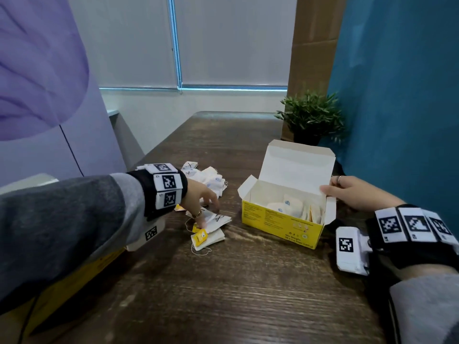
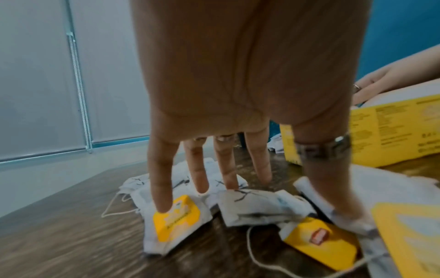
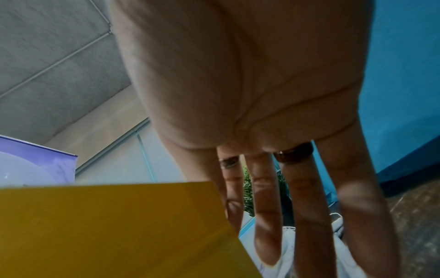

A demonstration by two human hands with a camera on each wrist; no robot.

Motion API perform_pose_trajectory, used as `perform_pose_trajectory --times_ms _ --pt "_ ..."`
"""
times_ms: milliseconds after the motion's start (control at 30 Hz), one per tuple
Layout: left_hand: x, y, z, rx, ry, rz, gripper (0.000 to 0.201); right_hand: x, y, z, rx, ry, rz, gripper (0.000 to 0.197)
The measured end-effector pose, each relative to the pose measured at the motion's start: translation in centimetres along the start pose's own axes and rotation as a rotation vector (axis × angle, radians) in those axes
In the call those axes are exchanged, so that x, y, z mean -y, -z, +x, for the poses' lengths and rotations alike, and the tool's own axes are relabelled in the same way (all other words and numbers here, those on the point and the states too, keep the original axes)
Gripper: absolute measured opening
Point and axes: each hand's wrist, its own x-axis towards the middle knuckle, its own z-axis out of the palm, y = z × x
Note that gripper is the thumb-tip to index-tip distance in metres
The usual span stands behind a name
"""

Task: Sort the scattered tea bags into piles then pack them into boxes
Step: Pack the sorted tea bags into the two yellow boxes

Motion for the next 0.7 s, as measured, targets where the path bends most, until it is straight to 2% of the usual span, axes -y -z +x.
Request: perform_pose_trajectory --times_ms 167,267,333,433,533,633,700 --pt "-1.2 0.0 0.9 -0.065 0.033 0.168 0.048 -0.4 0.1 0.3 0.014 -0.007 -0.011 0.036" --pt "-1.3 0.4 0.8 -0.079 0.025 0.161 0.037 -0.4 0.0 0.4 0.015 -0.001 -0.015 0.037" --pt "-1.0 1.2 0.3 -0.11 0.002 0.043 0.027 -0.4 0.0 0.3 0.017 0.004 -0.023 0.036" --pt "-0.4 2.9 -1.2 -0.145 -0.061 -0.287 0.012 -0.4 0.0 0.3 0.023 0.016 -0.025 0.036" --pt "-0.6 3.0 -1.8 -0.057 -0.09 -0.462 0.011 -0.4 0.1 0.4 0.026 0.027 -0.032 0.035" --pt "-1.6 1.2 -0.9 0.076 -0.038 -0.351 0.013 -0.4 0.2 0.2 0.029 0.025 -0.03 0.033" --pt "-2.4 0.0 -0.2 0.09 -0.015 -0.239 0.018 -0.4 0.2 0.1 0.017 0.027 -0.034 0.029"
